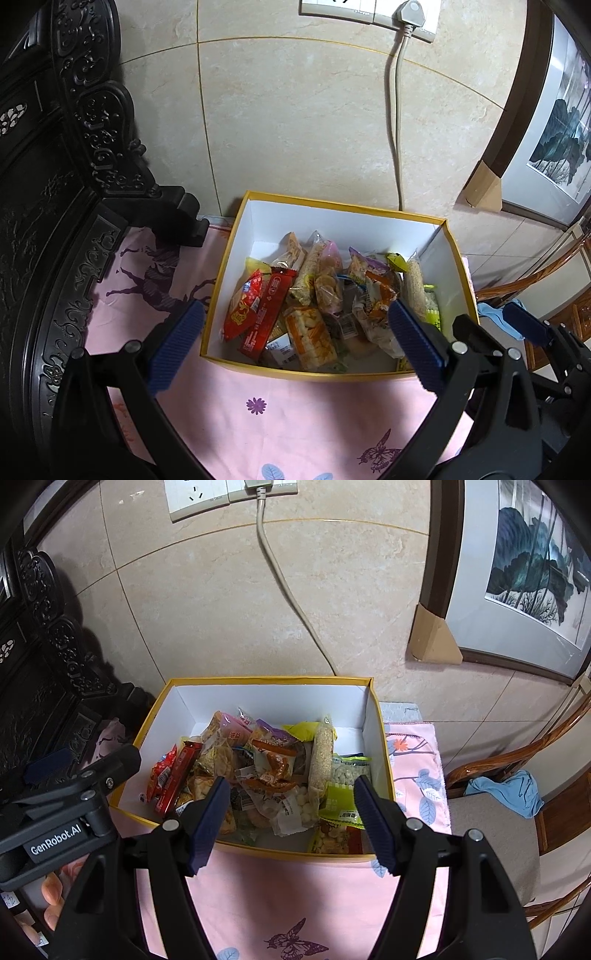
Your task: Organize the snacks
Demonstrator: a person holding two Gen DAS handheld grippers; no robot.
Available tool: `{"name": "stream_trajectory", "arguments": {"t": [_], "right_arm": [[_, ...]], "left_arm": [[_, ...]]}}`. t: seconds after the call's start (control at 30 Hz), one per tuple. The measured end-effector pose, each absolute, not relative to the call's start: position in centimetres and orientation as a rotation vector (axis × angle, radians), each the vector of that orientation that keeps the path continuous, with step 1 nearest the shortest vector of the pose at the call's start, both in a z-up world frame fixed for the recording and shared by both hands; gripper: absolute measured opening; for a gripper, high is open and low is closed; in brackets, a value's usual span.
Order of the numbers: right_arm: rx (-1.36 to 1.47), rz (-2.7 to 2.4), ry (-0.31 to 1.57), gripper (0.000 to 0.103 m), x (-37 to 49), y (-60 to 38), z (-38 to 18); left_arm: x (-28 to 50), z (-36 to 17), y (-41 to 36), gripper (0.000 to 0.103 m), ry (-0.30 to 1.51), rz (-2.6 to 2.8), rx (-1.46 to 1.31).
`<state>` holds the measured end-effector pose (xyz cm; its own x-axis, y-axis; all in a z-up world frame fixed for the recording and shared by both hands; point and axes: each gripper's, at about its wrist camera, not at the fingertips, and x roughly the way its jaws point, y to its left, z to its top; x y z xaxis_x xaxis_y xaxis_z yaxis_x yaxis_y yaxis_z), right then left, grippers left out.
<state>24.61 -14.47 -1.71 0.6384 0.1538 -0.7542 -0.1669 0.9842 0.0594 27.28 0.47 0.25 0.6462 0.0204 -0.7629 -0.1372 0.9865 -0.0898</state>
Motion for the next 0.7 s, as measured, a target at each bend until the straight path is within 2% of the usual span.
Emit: {"name": "stream_trajectory", "arguments": {"t": [0.7], "right_arm": [[-0.026, 0.182, 0.851, 0.070, 24.55, -14.46, -1.55]], "left_arm": [[26.97, 0.92, -0.03, 0.101, 0.838, 0.098, -0.110]]}}
